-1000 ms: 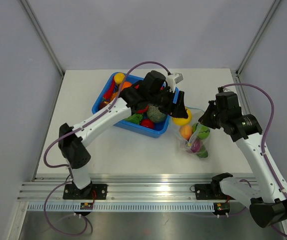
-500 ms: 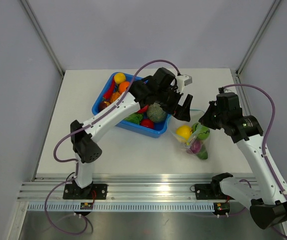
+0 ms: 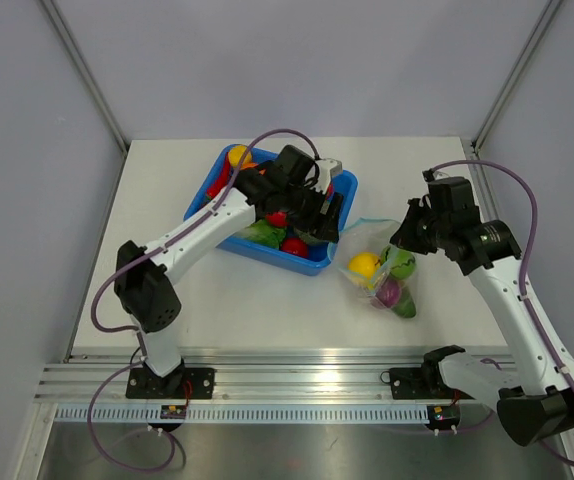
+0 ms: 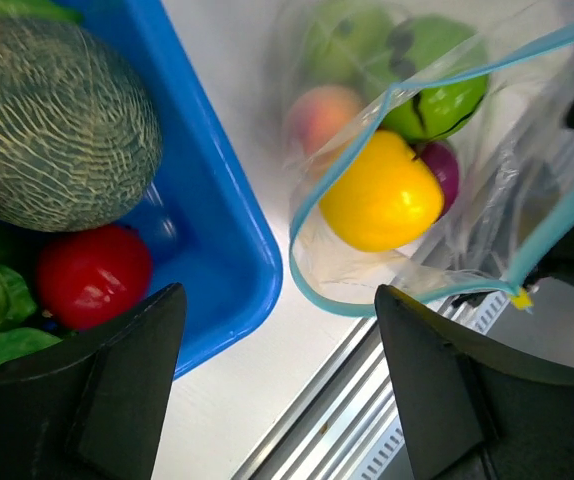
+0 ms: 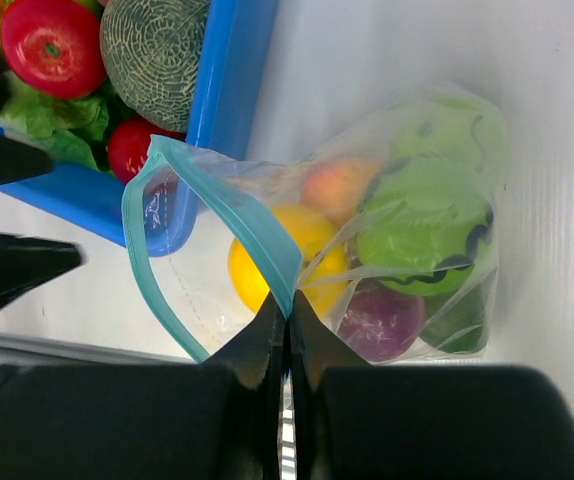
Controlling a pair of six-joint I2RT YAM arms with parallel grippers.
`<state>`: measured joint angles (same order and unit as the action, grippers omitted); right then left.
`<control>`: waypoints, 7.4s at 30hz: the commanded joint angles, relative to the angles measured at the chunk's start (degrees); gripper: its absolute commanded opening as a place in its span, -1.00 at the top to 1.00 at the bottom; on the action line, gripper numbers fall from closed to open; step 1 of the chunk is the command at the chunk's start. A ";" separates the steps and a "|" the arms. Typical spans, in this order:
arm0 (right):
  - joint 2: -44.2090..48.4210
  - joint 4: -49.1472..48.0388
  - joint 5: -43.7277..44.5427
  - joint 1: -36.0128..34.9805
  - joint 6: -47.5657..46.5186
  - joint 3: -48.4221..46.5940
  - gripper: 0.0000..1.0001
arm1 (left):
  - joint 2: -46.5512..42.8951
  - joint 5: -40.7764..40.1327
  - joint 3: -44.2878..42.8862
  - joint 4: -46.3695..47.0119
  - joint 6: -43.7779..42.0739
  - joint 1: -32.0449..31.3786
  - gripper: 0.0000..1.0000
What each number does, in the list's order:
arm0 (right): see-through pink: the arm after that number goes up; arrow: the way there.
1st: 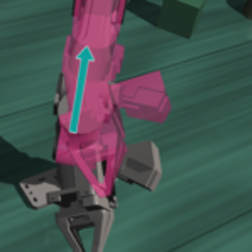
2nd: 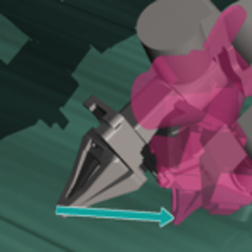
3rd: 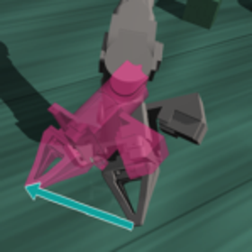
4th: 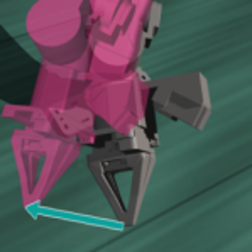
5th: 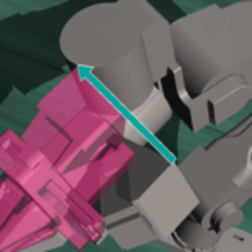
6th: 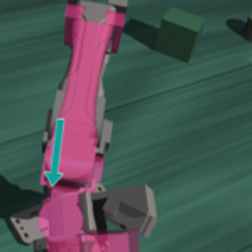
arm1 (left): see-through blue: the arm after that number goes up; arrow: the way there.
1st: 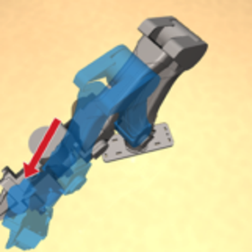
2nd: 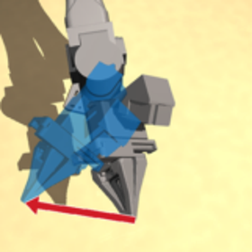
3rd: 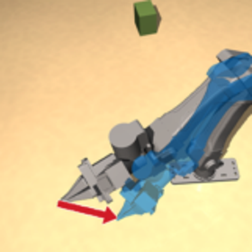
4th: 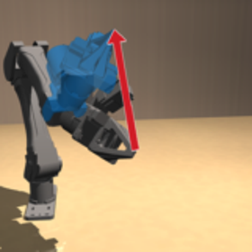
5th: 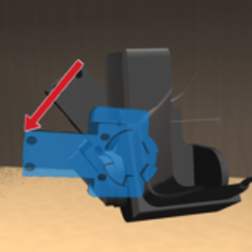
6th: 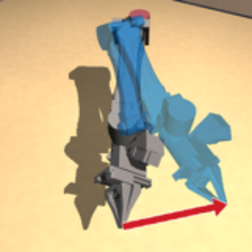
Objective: Place the food in the zip-top bag and seal the zipper
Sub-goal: Place the fake fruit in the zipper food storage bag, then zip the zipper food storage bag at the center of the board.
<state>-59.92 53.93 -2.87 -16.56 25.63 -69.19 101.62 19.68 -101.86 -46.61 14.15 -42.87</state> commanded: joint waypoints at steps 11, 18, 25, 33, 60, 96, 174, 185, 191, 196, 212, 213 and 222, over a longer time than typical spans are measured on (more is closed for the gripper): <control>-6.08 3.55 -4.95 -0.05 -13.05 -11.05 0.81 | 6.48 4.56 -0.79 7.14 2.80 -3.53 -0.31; -6.62 5.04 -1.26 0.03 -13.32 -14.40 0.04 | 8.94 10.46 -4.31 13.20 12.64 -3.45 0.80; 4.44 4.17 -0.47 0.03 -13.76 -6.25 -0.25 | 4.99 7.57 -0.27 22.16 27.14 -2.92 1.00; 22.73 -4.35 0.84 -0.05 -16.66 6.07 -0.29 | 7.17 -1.22 -7.18 21.48 40.07 -2.13 1.00; 31.62 -25.36 -3.71 -0.05 -18.24 27.17 -0.11 | 3.41 -0.52 -2.20 18.66 31.29 8.51 1.00; 15.79 -59.55 -3.89 0.03 -21.76 37.80 0.12 | 5.69 11.34 0.62 21.48 27.51 10.35 1.00; 25.47 -12.45 -45.56 -0.05 -45.40 11.62 1.00 | -5.64 46.76 2.53 33.07 -13.71 -8.37 0.01; 25.38 -14.20 -45.03 0.03 -44.61 12.15 1.00 | -6.26 46.24 4.83 31.67 -15.56 -8.81 0.08; 25.29 -14.38 -44.85 0.03 -44.44 12.24 1.00 | -5.30 46.41 4.57 32.11 -15.29 -9.42 0.08; 25.03 -14.38 -44.85 -0.05 -44.52 12.32 1.00 | -5.03 46.59 4.48 32.55 -14.77 -9.60 0.15; 25.56 -14.91 -44.41 0.03 -44.35 12.85 1.00 | -2.75 48.53 4.39 34.39 -10.81 -10.04 0.19; 25.64 -15.08 -44.24 0.03 -44.26 12.94 1.00 | -2.83 48.35 4.39 34.13 -10.81 -10.04 -0.07; 25.82 -15.00 -43.88 0.03 -44.17 13.11 1.00 | -3.45 46.76 4.75 30.79 -15.47 -10.04 0.11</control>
<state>-34.61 42.70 -47.07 -16.56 -19.05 -55.88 98.78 66.74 -96.92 -15.92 0.97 -52.56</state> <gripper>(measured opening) 0.010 0.456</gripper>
